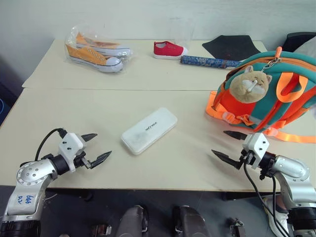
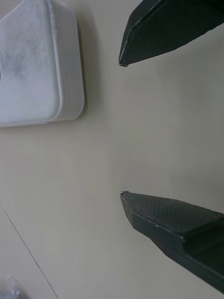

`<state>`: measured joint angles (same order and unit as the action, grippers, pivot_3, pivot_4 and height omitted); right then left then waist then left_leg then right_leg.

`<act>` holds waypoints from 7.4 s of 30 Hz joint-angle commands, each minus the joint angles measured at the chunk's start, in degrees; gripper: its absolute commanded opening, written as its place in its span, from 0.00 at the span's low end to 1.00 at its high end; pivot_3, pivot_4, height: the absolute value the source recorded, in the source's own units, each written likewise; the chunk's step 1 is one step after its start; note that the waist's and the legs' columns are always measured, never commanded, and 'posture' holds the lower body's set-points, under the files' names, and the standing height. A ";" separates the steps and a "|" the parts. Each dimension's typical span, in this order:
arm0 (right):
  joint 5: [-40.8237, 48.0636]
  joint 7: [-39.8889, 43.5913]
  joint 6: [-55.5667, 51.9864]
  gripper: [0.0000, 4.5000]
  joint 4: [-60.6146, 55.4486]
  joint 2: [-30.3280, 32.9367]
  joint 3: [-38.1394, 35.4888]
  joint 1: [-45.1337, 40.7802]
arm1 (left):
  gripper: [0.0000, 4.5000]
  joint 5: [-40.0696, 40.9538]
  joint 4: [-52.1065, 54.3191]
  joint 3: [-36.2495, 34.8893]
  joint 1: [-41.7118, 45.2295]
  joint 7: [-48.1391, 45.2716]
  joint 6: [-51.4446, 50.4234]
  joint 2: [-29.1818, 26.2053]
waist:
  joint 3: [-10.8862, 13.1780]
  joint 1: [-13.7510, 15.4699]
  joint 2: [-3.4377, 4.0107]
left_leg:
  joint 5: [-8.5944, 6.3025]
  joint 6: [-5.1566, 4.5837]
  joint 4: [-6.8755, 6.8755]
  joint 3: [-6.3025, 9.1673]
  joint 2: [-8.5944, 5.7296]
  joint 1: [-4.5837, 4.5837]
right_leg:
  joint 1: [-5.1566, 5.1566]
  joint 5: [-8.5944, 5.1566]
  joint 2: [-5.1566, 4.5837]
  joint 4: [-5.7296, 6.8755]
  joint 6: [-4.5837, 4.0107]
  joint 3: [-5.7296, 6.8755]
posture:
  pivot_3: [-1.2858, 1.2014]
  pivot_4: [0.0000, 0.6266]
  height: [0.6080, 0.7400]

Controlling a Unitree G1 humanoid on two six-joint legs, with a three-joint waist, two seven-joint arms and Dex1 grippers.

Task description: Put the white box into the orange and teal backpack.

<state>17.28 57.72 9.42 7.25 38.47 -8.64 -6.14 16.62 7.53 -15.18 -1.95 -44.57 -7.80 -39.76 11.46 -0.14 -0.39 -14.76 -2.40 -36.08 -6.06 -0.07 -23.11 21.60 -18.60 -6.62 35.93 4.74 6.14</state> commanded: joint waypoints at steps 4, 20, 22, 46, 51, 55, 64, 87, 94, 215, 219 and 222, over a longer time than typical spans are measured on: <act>2.59 -1.83 -4.19 0.99 -1.96 -1.61 -0.31 -0.57 | 1.00 2.94 1.51 -1.42 0.17 -1.15 -0.69 0.30 | 0.00 0.01 -0.01 | 0.00 0.00 -0.02 0.00 0.00 0.00 | -0.01 0.00 0.00 0.01 0.00 0.00 | 0.52 0.24 1.00; -12.73 -33.09 -32.64 0.00 -9.38 -19.13 15.23 -23.36 | 0.03 4.43 21.65 -0.76 -11.70 10.61 -16.63 5.62 | 0.02 -1.56 0.04 | 0.00 0.14 0.03 -0.01 -0.01 -0.09 | 0.17 -0.01 0.00 0.06 -0.02 -0.04 | 0.52 0.24 1.00; -14.20 -35.02 -32.69 0.00 -6.36 -21.40 16.08 -26.25 | 0.01 4.83 22.54 -1.22 -11.63 13.11 -17.55 7.64 | 0.01 -1.31 0.02 | 0.03 0.17 0.03 0.02 0.00 -0.11 | 0.19 -0.01 0.01 0.09 -0.02 0.00 | 0.52 0.24 1.00; -13.11 -11.25 -31.77 0.00 17.26 -23.59 20.80 -41.67 | 0.01 0.29 16.46 7.88 -4.62 15.73 -18.31 10.28 | -0.01 -1.43 -0.01 | 0.13 -0.01 0.01 -0.01 -0.02 -0.11 | 0.19 -0.01 0.03 0.19 -0.02 -0.01 | 0.52 0.24 1.00; -11.43 -6.88 -39.68 0.00 3.38 -19.05 21.78 -34.23 | 0.01 0.71 12.30 8.95 0.99 12.59 -17.41 9.35 | -0.01 -1.46 -0.01 | 0.05 0.10 0.03 0.00 -0.02 -0.11 | 0.18 -0.01 0.01 0.17 -0.02 0.00 | 0.52 0.24 1.00; -9.57 -6.68 -47.19 0.00 -9.58 -14.40 20.50 -26.63 | 0.01 0.08 9.93 11.55 3.93 8.44 -16.69 7.70 | -0.01 -1.43 -0.01 | 0.03 0.13 0.04 -0.01 -0.02 -0.13 | 0.22 -0.01 0.01 0.14 -0.02 -0.01 | 0.52 0.24 1.00; -7.42 -12.27 -53.84 0.00 -21.37 -9.70 16.06 -18.51 | 0.01 -0.09 6.96 8.52 1.82 6.62 -17.35 4.23 | -0.01 -1.68 -0.01 | -0.02 0.14 0.07 -0.04 0.02 -0.09 | 0.20 -0.01 -0.01 0.05 -0.02 0.00 | 0.52 0.24 1.00; -9.06 -16.54 -44.68 0.00 -9.99 -16.25 21.16 -27.02 | 0.01 2.42 16.10 2.61 -6.56 15.19 -13.90 12.68 | 0.00 -1.37 -0.03 | -0.03 0.09 0.09 -0.10 0.05 -0.17 | 0.29 -0.03 0.00 0.06 -0.06 0.07 | 0.52 0.24 1.00; -7.51 -14.49 -46.81 0.00 -13.46 -14.77 20.99 -25.47 | 0.01 2.46 15.03 3.48 -4.71 14.23 -14.06 11.95 | 0.00 -1.33 -0.03 | -0.05 0.07 0.06 -0.11 0.05 -0.17 | 0.29 -0.03 -0.01 0.06 -0.06 0.06 | 0.52 0.24 1.00; 71.32 -8.40 -68.92 0.00 -36.79 8.46 -5.69 -16.56 | 0.27 31.93 -5.46 -14.97 14.61 -16.86 -26.45 -3.74 | 0.21 -1.14 -0.17 | -0.34 -0.53 -0.07 -0.06 0.08 -0.31 | 0.21 0.02 -0.09 -0.16 -0.12 0.15 | 0.52 0.24 1.00; 63.76 -5.75 -66.26 0.00 -33.42 11.74 -7.51 -11.97 | 0.27 41.35 1.46 -18.87 15.34 -13.49 -34.34 -5.46 | 0.20 -1.07 -0.39 | -0.40 -0.55 -0.19 0.10 0.03 -0.30 | -0.03 0.04 -0.12 -0.41 -0.07 0.14 | 0.52 0.24 1.00; 58.27 -4.25 -63.45 0.00 -31.41 11.26 -6.70 -11.41 | 0.27 45.16 5.65 -20.77 13.72 -13.63 -37.30 -7.31 | 0.21 -1.19 -0.36 | -0.45 -0.32 -0.22 0.07 0.00 -0.26 | -0.05 0.07 -0.13 -0.38 -0.01 0.10 | 0.52 0.24 1.00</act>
<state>77.97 52.02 -56.71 -24.62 49.63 -13.96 -17.45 57.94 9.54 -33.34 12.51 -58.10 -43.73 -45.91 11.67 -1.33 -0.75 -15.20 -2.68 -36.29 -6.02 -0.07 -23.33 21.56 -18.53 -6.75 35.59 4.73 6.22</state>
